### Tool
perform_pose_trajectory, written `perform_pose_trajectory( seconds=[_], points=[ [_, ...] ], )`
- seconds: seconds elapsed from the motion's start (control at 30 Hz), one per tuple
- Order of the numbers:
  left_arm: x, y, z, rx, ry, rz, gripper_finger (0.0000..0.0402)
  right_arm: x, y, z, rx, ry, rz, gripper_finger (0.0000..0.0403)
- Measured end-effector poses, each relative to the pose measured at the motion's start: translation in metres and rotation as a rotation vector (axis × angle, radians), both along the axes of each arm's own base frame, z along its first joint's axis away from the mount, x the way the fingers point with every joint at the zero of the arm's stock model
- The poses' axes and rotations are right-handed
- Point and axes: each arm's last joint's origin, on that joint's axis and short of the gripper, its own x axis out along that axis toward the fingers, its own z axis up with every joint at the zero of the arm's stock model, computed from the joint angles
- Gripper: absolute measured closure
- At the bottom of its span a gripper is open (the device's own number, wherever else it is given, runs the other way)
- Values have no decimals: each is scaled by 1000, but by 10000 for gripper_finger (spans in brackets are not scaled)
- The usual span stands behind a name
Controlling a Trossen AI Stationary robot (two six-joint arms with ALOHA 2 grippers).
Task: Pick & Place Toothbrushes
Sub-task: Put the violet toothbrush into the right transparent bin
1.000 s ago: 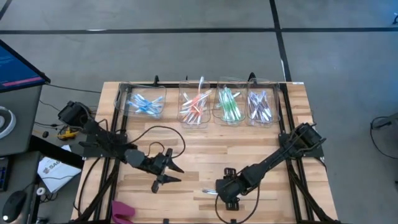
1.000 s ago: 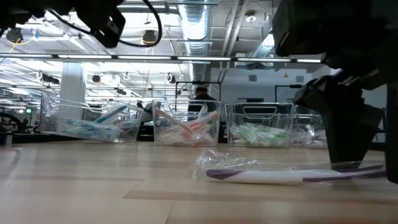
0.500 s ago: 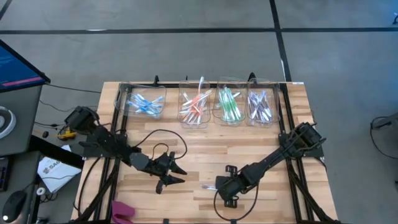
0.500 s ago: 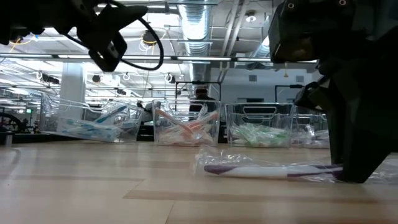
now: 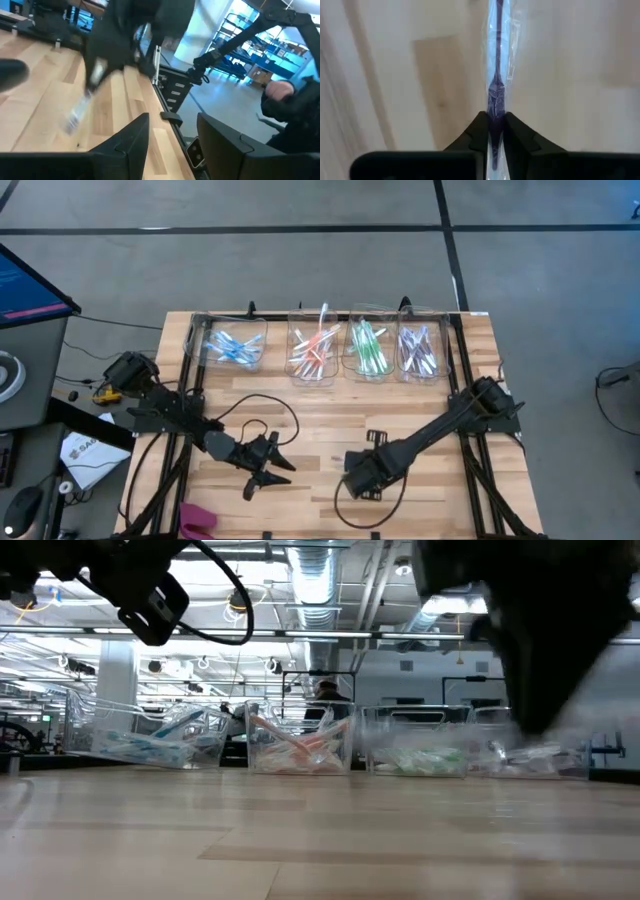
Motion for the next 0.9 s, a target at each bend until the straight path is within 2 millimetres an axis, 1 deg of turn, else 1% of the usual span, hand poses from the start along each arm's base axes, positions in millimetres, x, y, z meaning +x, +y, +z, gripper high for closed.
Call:
perform_pose_trajectory(
  seconds=[0.1,0.23,0.33,0.47,0.6,0.67,0.73,0.83,0.9],
  points=[
    [0,0,0,-1,0,-6,243,6,-6,29,-91,18,0,375],
    [0,1,1,-3,-3,-6,243,15,-10,68,-139,-35,19,375],
    [1,4,9,3,-37,4,243,15,-14,92,-214,-50,32,375],
    [-2,6,19,86,-107,-14,243,15,-17,122,-304,-124,23,375],
    [-6,9,33,162,-188,-36,243,12,-24,143,-392,-150,16,375],
    [-9,11,41,209,-230,-29,243,14,-30,147,-409,-164,9,375],
    [-12,15,49,265,-256,-19,243,11,-37,155,-409,-167,24,375],
    [-17,26,55,362,-238,-5,243,8,-56,171,-407,-193,6,375],
    [-21,36,55,399,-217,17,243,1,-70,177,-410,-190,-9,375]
  ],
)
